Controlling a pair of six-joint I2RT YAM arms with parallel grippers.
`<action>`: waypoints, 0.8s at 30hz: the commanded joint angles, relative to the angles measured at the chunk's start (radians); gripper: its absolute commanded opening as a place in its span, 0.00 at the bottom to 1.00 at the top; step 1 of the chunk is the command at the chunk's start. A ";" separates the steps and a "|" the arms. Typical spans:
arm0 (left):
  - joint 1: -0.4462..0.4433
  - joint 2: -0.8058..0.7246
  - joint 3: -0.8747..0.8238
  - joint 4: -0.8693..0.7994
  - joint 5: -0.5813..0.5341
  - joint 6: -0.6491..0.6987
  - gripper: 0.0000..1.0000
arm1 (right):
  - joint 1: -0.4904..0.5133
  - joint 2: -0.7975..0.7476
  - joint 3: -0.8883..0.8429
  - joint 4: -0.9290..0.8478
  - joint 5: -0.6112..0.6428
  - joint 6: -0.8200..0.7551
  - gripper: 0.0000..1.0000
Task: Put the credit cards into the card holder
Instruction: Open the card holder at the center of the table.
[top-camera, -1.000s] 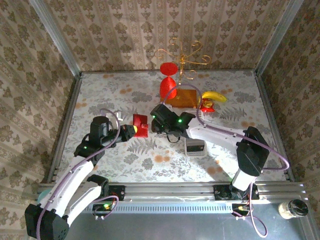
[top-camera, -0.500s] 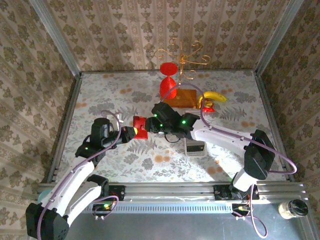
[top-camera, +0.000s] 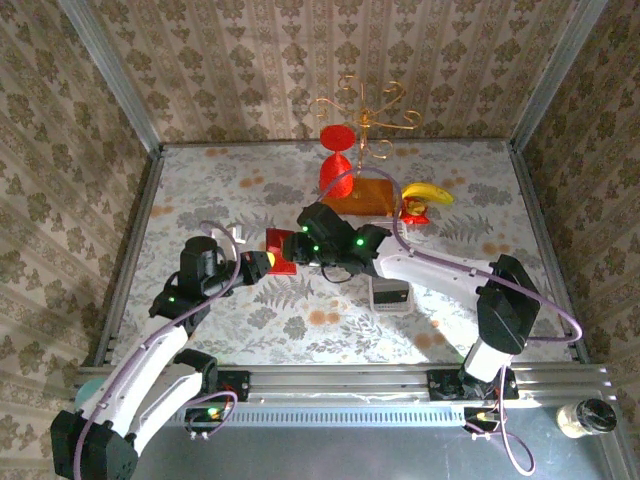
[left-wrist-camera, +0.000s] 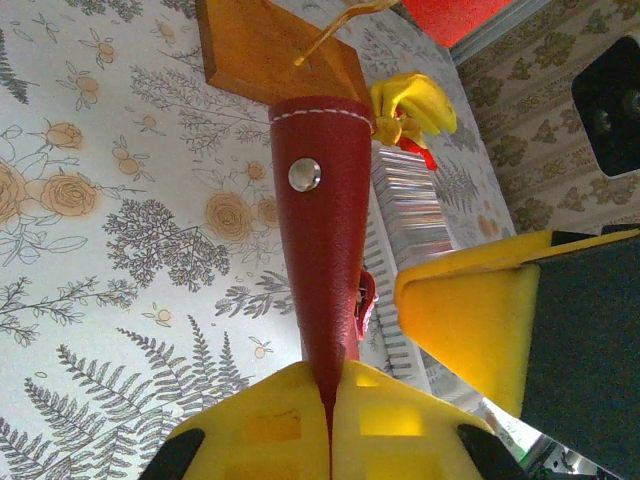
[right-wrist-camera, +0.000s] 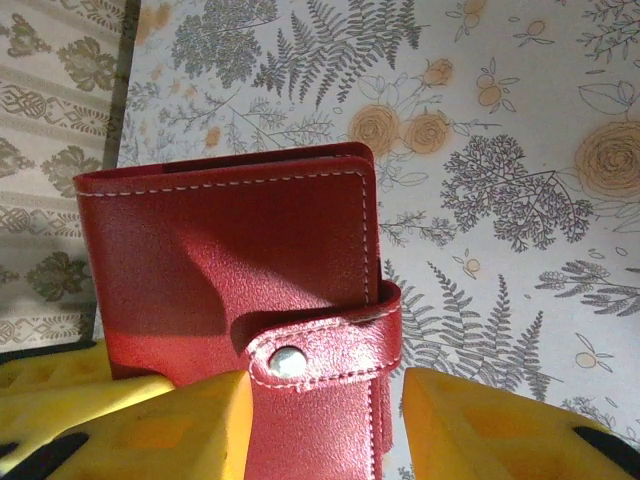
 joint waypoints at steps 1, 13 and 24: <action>0.006 -0.017 -0.011 0.034 0.024 -0.014 0.00 | 0.011 0.019 0.045 0.021 -0.022 0.014 0.44; 0.007 -0.026 -0.014 0.041 0.019 -0.023 0.00 | 0.011 0.079 0.099 -0.046 0.014 0.026 0.45; 0.006 -0.028 -0.021 0.050 -0.001 -0.031 0.00 | 0.015 0.104 0.094 -0.125 0.062 0.031 0.37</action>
